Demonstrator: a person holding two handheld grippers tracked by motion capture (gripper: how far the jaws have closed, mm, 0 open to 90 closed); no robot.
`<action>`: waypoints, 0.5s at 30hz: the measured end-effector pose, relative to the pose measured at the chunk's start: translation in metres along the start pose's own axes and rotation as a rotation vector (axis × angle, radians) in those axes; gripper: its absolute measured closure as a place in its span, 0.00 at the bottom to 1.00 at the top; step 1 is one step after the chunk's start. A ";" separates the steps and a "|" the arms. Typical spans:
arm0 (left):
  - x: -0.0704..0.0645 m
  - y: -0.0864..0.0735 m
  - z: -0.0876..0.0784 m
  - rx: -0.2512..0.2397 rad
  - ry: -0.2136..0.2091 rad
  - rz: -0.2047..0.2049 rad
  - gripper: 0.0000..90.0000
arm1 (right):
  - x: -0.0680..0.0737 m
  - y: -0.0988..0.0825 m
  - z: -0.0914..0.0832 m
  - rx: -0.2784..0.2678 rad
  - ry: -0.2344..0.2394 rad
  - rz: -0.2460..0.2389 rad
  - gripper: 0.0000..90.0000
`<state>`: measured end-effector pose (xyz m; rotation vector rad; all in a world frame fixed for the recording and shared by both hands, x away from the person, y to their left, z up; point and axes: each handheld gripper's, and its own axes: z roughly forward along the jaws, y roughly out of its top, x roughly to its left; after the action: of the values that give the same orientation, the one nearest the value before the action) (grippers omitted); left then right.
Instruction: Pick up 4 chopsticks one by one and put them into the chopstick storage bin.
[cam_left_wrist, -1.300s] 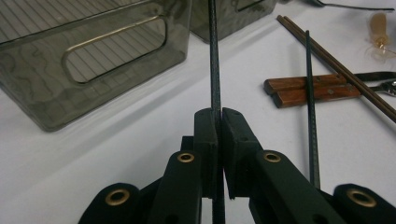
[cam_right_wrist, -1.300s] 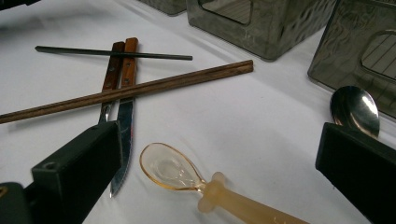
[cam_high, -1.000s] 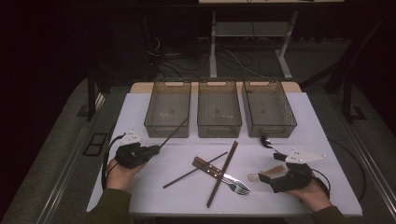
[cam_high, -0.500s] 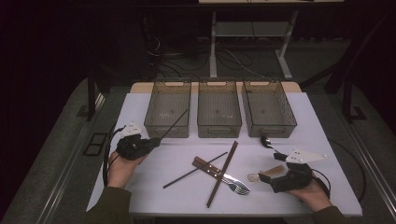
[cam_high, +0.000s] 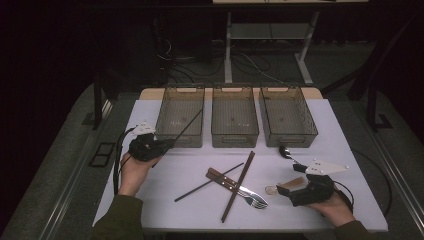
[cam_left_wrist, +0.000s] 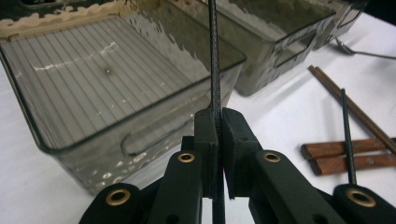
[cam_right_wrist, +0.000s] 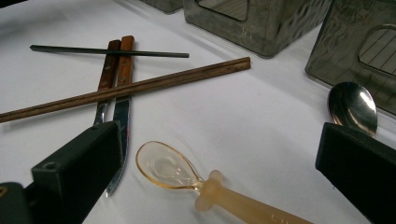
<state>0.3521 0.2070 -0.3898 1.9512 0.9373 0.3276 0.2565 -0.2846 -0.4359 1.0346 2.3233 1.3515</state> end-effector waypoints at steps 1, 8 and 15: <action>0.000 0.001 0.001 -0.003 -0.001 0.000 0.95 | 0.000 0.000 0.000 0.000 0.000 0.000 0.00; 0.002 0.007 0.006 -0.003 -0.004 -0.004 0.95 | 0.000 0.000 0.000 0.001 -0.001 0.004 0.00; 0.008 0.014 0.013 -0.007 0.004 -0.022 0.95 | -0.001 -0.001 -0.001 -0.005 -0.003 0.009 0.00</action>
<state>0.3716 0.2009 -0.3859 1.9335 0.9579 0.3219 0.2564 -0.2866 -0.4358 1.0461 2.3147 1.3565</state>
